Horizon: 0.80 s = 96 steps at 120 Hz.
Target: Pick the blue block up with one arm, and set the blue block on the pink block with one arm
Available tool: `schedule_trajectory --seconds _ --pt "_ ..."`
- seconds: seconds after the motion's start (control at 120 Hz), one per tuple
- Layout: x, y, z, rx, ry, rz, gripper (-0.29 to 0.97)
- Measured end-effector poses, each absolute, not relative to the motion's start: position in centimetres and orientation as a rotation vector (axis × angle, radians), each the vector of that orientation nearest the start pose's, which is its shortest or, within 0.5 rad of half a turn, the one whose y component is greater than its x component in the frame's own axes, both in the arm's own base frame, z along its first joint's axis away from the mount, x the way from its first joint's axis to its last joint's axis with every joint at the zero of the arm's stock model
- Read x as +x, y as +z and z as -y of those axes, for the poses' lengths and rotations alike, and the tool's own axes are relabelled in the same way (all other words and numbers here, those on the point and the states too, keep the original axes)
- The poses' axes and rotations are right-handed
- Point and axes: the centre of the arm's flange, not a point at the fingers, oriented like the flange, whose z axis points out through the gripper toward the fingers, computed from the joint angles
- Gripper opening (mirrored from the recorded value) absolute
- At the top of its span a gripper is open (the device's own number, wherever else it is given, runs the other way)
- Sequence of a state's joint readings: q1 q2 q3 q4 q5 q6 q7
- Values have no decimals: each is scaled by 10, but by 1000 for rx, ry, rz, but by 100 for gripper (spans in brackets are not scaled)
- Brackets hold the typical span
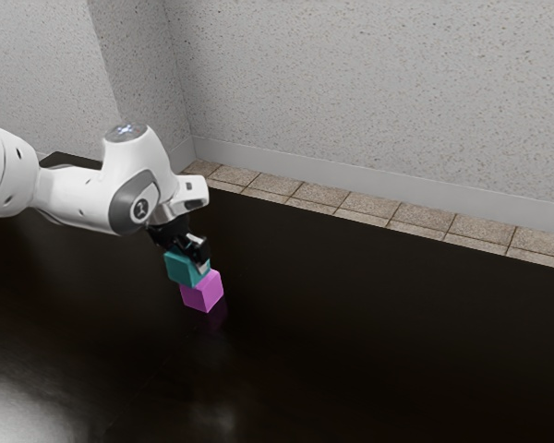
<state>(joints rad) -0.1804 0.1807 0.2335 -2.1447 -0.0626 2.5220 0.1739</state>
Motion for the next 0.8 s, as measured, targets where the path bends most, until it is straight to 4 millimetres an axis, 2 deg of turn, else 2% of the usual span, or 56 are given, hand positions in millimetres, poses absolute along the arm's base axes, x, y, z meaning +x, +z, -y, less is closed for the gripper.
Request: schedule_trajectory --seconds 0.142,0.375,0.542,0.8 --pt "587 341 -37 -3093 -314 -109 38" --pt "604 339 -34 -3084 -302 -119 38" --pt "607 328 -34 -3085 -265 -120 38" --pt "612 328 -28 -3083 -264 -133 38"
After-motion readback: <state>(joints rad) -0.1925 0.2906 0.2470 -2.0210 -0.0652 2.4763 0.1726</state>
